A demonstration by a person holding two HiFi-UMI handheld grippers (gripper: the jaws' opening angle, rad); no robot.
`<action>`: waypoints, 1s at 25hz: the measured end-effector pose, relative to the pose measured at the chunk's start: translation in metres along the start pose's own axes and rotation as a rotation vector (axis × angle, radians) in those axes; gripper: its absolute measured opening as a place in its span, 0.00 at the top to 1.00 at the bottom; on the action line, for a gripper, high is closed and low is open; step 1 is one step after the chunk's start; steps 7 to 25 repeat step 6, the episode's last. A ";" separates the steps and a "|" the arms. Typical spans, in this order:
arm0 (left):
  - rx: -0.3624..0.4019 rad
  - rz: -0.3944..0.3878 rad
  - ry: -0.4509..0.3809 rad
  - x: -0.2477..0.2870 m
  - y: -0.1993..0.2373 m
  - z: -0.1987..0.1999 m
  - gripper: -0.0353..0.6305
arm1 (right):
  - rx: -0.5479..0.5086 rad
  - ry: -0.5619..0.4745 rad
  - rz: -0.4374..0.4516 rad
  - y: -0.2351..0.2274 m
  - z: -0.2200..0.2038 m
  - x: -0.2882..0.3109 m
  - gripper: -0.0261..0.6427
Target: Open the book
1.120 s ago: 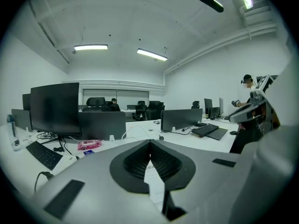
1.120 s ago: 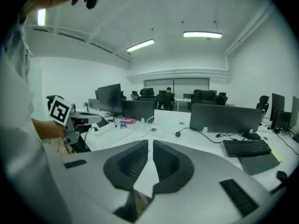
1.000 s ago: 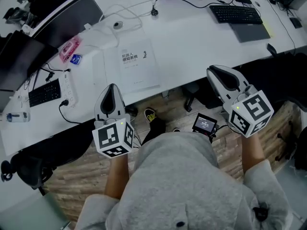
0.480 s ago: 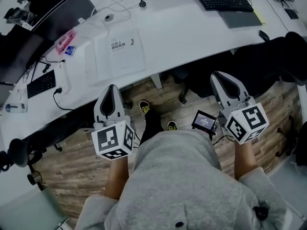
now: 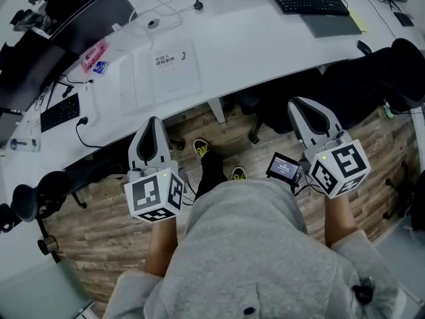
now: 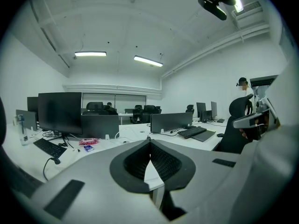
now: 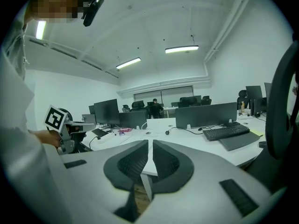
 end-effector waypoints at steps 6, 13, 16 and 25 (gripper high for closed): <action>0.010 -0.013 0.000 -0.004 -0.006 0.006 0.93 | 0.016 0.010 0.010 0.004 0.000 -0.002 0.89; 0.010 -0.013 0.000 -0.004 -0.006 0.006 0.93 | 0.016 0.010 0.010 0.004 0.000 -0.002 0.89; 0.010 -0.013 0.000 -0.004 -0.006 0.006 0.93 | 0.016 0.010 0.010 0.004 0.000 -0.002 0.89; 0.010 -0.013 0.000 -0.004 -0.006 0.006 0.93 | 0.016 0.010 0.010 0.004 0.000 -0.002 0.89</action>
Point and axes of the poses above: the fingertips, and each gripper's own axes: x forward along the fingers, y to its left, z out of its top, the point moved 7 cm from there along -x, backward along the fingers, and after that the axes turned 10 degrees about x, right-handed, at the moved point
